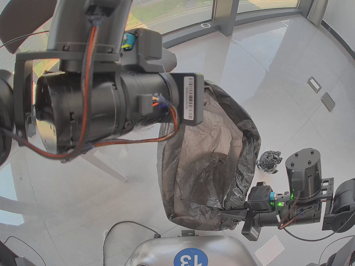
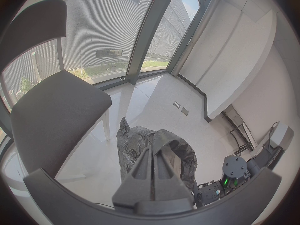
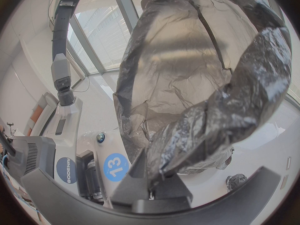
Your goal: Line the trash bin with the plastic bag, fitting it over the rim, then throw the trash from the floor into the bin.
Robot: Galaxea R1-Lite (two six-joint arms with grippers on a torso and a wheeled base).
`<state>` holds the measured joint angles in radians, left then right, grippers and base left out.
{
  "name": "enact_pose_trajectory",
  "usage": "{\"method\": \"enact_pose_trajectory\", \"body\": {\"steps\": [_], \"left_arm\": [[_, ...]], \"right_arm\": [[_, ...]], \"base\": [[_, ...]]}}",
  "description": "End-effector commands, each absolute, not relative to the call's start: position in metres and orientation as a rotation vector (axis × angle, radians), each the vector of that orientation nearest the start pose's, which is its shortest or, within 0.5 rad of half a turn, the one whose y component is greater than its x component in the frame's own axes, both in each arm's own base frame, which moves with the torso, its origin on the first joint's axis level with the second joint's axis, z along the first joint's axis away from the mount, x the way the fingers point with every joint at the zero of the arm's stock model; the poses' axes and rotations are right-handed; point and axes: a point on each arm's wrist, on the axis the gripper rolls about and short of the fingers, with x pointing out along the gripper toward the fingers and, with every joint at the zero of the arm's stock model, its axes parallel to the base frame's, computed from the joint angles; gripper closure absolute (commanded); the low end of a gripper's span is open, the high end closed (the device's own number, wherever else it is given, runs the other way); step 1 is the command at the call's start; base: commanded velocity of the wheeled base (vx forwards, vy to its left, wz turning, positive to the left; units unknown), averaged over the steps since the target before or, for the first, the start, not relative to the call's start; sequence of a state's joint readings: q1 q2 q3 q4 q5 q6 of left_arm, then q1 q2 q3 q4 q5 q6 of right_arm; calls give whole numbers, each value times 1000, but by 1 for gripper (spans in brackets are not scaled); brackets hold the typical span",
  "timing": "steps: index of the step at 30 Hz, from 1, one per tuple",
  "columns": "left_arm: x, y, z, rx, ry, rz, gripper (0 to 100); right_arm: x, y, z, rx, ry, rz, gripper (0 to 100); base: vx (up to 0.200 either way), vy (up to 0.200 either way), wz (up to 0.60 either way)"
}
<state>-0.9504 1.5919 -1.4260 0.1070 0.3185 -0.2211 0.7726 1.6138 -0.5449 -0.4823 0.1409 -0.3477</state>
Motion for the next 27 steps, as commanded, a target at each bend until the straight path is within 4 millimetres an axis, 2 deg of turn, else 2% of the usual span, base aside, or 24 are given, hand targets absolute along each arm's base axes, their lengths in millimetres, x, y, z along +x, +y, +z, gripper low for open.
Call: {"method": "enact_pose_trajectory", "body": {"steps": [1, 8, 12, 16, 25, 27], "left_arm": [[173, -230, 314, -41, 302, -594, 100], [173, -225, 315, -39, 308, -574, 100], [171, -225, 314, -19, 331, -578, 100], [171, -233, 311, -11, 337, -594, 100], [167, -275, 296, 34, 376, -674, 100], [167, -278, 294, 36, 379, -680, 100]], "right_arm": [[180, 185, 118, -507, 416, 1000, 100], [189, 206, 99, -508, 390, 1028, 100], [192, 211, 86, -512, 418, 1040, 100], [193, 210, 81, -484, 438, 1046, 100], [189, 195, 64, -422, 476, 1005, 100], [188, 193, 64, -421, 477, 1002, 100]], "base": [[0, 0, 0], [0, 0, 0], [0, 0, 0], [0, 0, 0], [0, 0, 0], [0, 0, 0]]}}
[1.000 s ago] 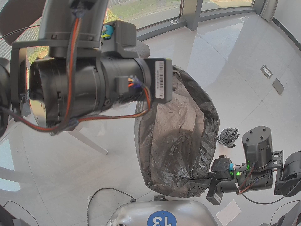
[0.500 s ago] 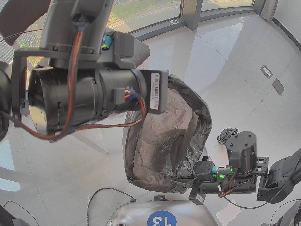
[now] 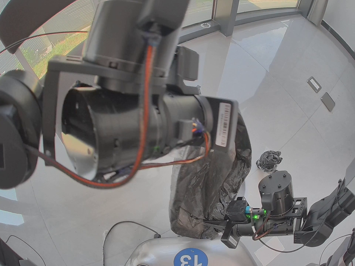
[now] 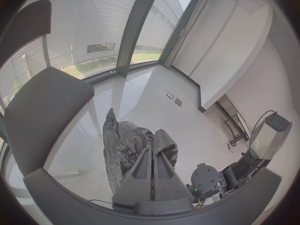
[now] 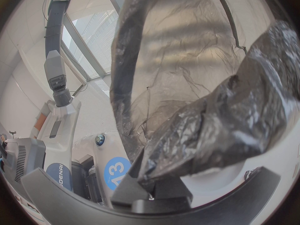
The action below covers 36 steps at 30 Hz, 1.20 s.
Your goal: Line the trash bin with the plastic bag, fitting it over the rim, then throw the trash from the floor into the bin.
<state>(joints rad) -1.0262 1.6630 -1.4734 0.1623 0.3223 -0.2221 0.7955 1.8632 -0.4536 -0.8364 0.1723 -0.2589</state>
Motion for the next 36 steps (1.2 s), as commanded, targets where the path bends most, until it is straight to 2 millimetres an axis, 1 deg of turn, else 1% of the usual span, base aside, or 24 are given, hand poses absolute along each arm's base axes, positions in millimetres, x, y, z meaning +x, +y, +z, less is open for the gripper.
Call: {"method": "enact_pose_trajectory", "body": {"steps": [1, 2, 4, 5, 6, 7, 8, 11, 12, 13, 17, 19, 22, 24, 26, 27, 29, 30, 31, 33, 34, 35, 36], "left_arm": [[167, -278, 294, 36, 379, -680, 100], [163, -293, 293, 40, 380, -713, 100], [162, -296, 292, 43, 384, -719, 100], [162, -298, 288, 54, 396, -718, 100], [162, -298, 288, 54, 396, -718, 100], [163, -299, 285, 56, 423, -712, 100], [163, -299, 284, 52, 431, -708, 100], [163, -301, 290, -9, 463, -691, 100], [163, -301, 290, -9, 463, -691, 100], [162, -302, 293, -32, 484, -684, 100], [163, -304, 295, -51, 538, -662, 100], [159, -306, 295, -44, 567, -660, 100], [151, -307, 292, -33, 614, -661, 100], [150, -307, 294, -41, 618, -658, 100], [152, -304, 300, -57, 601, -650, 100], [156, -299, 309, -82, 580, -640, 100], [160, -289, 320, -105, 560, -618, 100], [160, -289, 320, -105, 560, -618, 100], [157, -275, 330, -112, 542, -588, 100], [153, -263, 337, -113, 535, -567, 100], [153, -263, 337, -113, 535, -567, 100], [148, -248, 344, -128, 534, -553, 100], [146, -245, 346, -134, 537, -552, 100]], "right_arm": [[188, 193, 64, -421, 477, 1002, 100], [183, 183, 60, -421, 498, 989, 100], [178, 178, 61, -419, 498, 986, 100], [172, 173, 63, -407, 501, 984, 100], [172, 173, 63, -407, 501, 984, 100], [165, 168, 65, -392, 509, 987, 100], [163, 167, 65, -389, 511, 989, 100], [153, 159, 69, -385, 507, 992, 100], [153, 159, 69, -385, 507, 992, 100], [144, 154, 70, -387, 505, 1002, 100], [129, 140, 67, -395, 534, 1008, 100], [123, 133, 66, -395, 545, 1007, 100], [118, 128, 68, -374, 544, 999, 100], [119, 128, 70, -356, 539, 991, 100], [122, 130, 73, -344, 524, 986, 100], [126, 134, 77, -335, 495, 987, 100], [131, 140, 83, -325, 461, 990, 100], [131, 140, 83, -325, 461, 990, 100], [137, 146, 88, -317, 433, 991, 100], [143, 153, 89, -314, 424, 994, 100], [143, 153, 89, -314, 424, 994, 100], [148, 159, 90, -313, 416, 999, 100], [149, 162, 90, -314, 415, 1002, 100]], "base": [[0, 0, 0], [0, 0, 0], [0, 0, 0], [0, 0, 0], [0, 0, 0], [0, 0, 0], [0, 0, 0], [0, 0, 0], [0, 0, 0], [0, 0, 0], [0, 0, 0], [0, 0, 0], [0, 0, 0], [0, 0, 0], [0, 0, 0], [0, 0, 0], [0, 0, 0], [0, 0, 0], [0, 0, 0], [0, 0, 0], [0, 0, 0], [0, 0, 0], [0, 0, 0]]}}
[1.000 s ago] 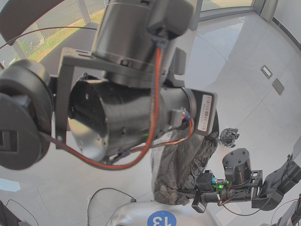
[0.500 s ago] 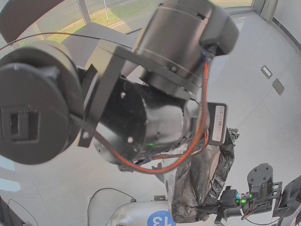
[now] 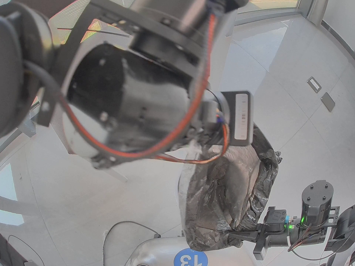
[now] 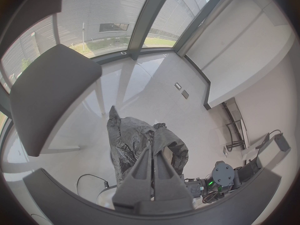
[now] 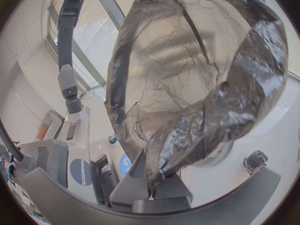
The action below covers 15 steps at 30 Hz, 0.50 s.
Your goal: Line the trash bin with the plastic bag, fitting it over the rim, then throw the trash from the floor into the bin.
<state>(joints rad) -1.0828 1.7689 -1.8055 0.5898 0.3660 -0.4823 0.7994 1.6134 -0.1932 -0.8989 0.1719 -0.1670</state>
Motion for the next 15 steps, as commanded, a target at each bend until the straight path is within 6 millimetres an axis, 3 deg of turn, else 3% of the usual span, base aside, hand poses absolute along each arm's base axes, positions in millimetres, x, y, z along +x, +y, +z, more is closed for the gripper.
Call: {"method": "enact_pose_trajectory", "body": {"steps": [1, 5, 12, 13, 15], "left_arm": [[144, -243, 347, -141, 539, -549, 100], [141, -247, 345, -142, 551, -561, 100], [138, -279, 329, -106, 582, -616, 100], [137, -302, 319, -90, 593, -644, 100], [138, -316, 311, -80, 602, -653, 100]], "right_arm": [[150, 164, 88, -317, 421, 1006, 100], [148, 174, 86, -323, 429, 1038, 100], [141, 175, 78, -302, 487, 1049, 100], [141, 169, 72, -290, 531, 1025, 100], [142, 163, 69, -284, 551, 1003, 100]], "base": [[0, 0, 0], [0, 0, 0], [0, 0, 0], [0, 0, 0], [0, 0, 0]]}}
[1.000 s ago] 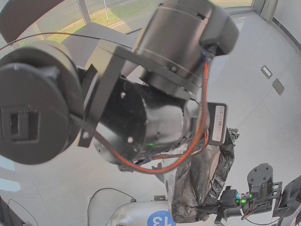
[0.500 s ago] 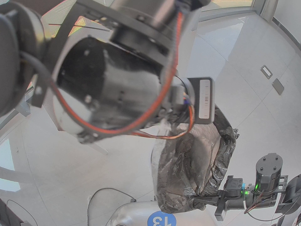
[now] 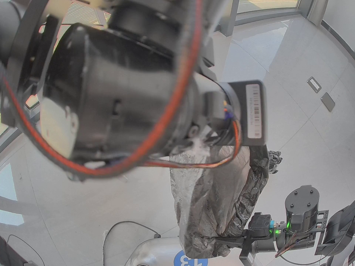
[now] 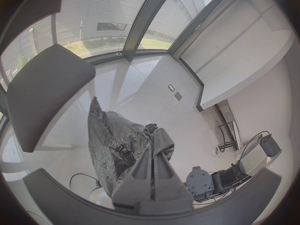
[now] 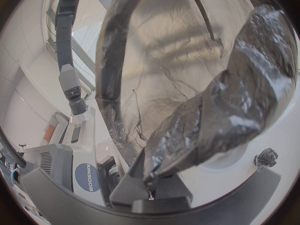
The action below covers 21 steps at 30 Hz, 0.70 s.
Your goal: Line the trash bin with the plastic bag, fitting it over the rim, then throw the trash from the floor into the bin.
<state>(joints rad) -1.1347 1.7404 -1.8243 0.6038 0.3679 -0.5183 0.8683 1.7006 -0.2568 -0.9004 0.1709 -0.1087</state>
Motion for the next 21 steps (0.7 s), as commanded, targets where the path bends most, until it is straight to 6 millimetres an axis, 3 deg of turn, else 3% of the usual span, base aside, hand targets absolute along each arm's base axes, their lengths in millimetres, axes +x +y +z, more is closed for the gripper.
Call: {"method": "enact_pose_trajectory", "body": {"steps": [1, 6, 11, 18, 21], "left_arm": [[140, -325, 306, -78, 605, -657, 100], [156, -356, 283, -96, 638, -632, 100], [178, -362, 266, -161, 709, -583, 100], [204, -351, 261, -217, 730, -495, 100], [206, -332, 272, -243, 746, -450, 100]], "right_arm": [[143, 159, 67, -283, 565, 989, 100], [147, 141, 57, -274, 632, 927, 100], [143, 123, 48, -250, 684, 917, 100], [140, 109, 43, -231, 688, 881, 100], [143, 107, 45, -224, 664, 861, 100]], "base": [[0, 0, 0], [0, 0, 0], [0, 0, 0], [0, 0, 0], [0, 0, 0]]}}
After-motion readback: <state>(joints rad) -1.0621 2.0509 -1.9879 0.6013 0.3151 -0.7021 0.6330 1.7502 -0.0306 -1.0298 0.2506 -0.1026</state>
